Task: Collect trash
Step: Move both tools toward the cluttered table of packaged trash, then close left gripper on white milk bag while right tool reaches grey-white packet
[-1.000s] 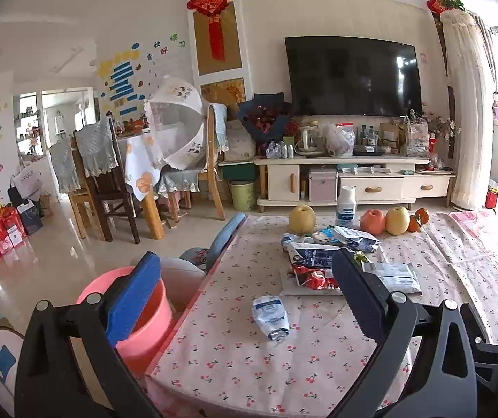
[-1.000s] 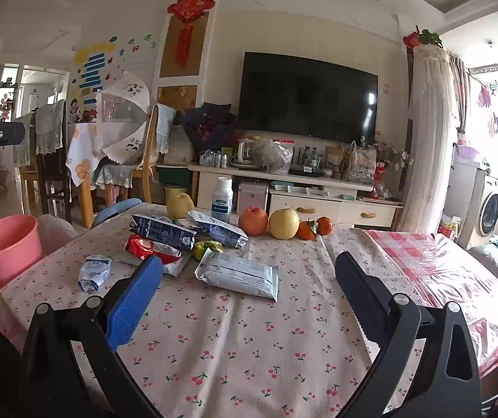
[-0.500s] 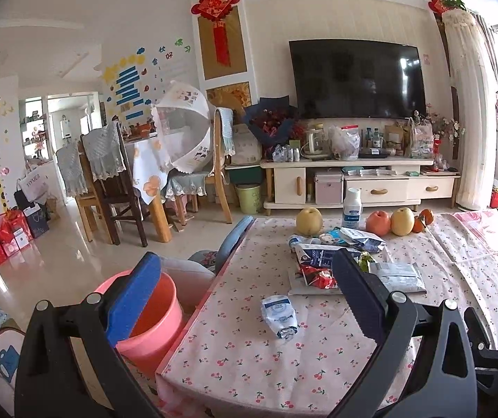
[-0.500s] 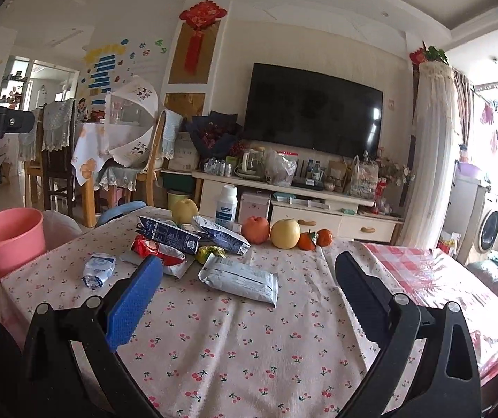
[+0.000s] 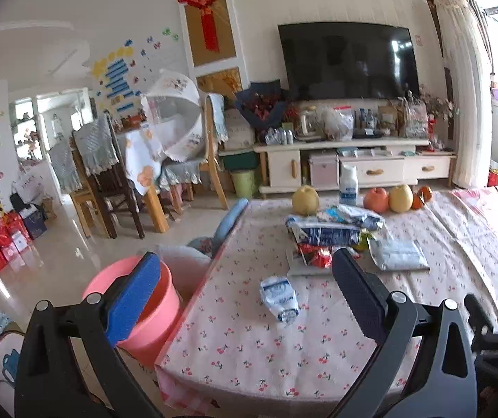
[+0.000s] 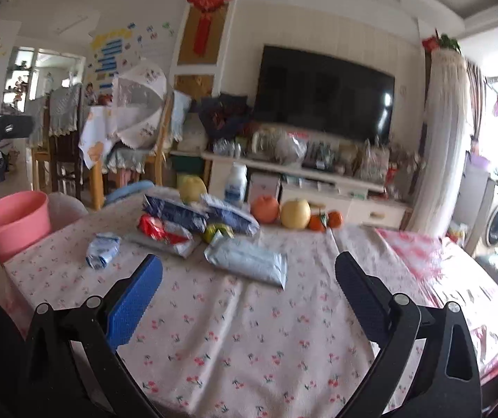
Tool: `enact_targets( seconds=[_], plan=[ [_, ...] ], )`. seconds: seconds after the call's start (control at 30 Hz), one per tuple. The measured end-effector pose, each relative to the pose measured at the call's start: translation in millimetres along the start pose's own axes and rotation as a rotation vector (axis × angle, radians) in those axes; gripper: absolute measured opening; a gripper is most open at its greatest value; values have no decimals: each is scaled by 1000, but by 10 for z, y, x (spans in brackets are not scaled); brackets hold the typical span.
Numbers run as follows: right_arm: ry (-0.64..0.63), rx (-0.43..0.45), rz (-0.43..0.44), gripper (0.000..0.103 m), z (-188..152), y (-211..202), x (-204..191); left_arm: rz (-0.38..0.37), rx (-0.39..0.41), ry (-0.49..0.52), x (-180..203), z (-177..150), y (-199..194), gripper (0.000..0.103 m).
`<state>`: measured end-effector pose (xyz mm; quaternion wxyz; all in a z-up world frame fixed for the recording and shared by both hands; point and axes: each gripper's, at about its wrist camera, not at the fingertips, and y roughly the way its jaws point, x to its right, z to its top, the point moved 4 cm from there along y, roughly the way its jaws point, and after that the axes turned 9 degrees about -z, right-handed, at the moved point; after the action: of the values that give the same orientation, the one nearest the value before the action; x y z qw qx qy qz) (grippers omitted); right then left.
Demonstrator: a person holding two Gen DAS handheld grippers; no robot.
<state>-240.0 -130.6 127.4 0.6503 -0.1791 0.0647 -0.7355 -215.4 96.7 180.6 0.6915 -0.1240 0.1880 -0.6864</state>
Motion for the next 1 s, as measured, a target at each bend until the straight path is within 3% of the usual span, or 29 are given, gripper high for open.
enact_targets(
  seconds=[0.23, 0.4, 0.67, 0.77, 0.83, 1.0],
  plan=[
    [54, -138, 20, 98, -175, 309, 161, -169, -135, -120, -299, -349, 406, 99],
    [94, -222, 39, 98, -276, 632, 320, -235, -211, -173, -304, -554, 789, 99],
    [256, -363, 170, 97, -351, 1235, 528, -222, -311, -195, -79, -783, 1452, 97],
    [269, -390, 198, 92, -339, 1476, 519, -198, -338, -192, 7, -842, 1670, 95],
    [262, -409, 215, 84, -328, 1645, 480, -171, -354, -196, 30, -882, 1813, 93],
    [270, -463, 233, 84, -322, 2039, 443, -134, -381, -216, -15, -927, 2055, 84]
  ],
)
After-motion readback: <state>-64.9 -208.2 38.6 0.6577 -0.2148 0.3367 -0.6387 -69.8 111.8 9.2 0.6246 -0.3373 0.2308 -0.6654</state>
